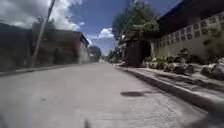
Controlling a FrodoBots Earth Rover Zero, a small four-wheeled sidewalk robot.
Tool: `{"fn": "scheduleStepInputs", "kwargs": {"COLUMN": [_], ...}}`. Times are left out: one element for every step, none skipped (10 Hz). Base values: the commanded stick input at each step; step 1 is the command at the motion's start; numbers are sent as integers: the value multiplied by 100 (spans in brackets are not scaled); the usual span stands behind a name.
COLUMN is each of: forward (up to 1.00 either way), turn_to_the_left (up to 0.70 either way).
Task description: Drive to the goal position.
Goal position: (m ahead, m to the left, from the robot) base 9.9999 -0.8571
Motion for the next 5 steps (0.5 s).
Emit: {"fn": "scheduleStepInputs", "kwargs": {"forward": [70,70,70,70,70], "turn_to_the_left": [0,0,0,0,0]}}
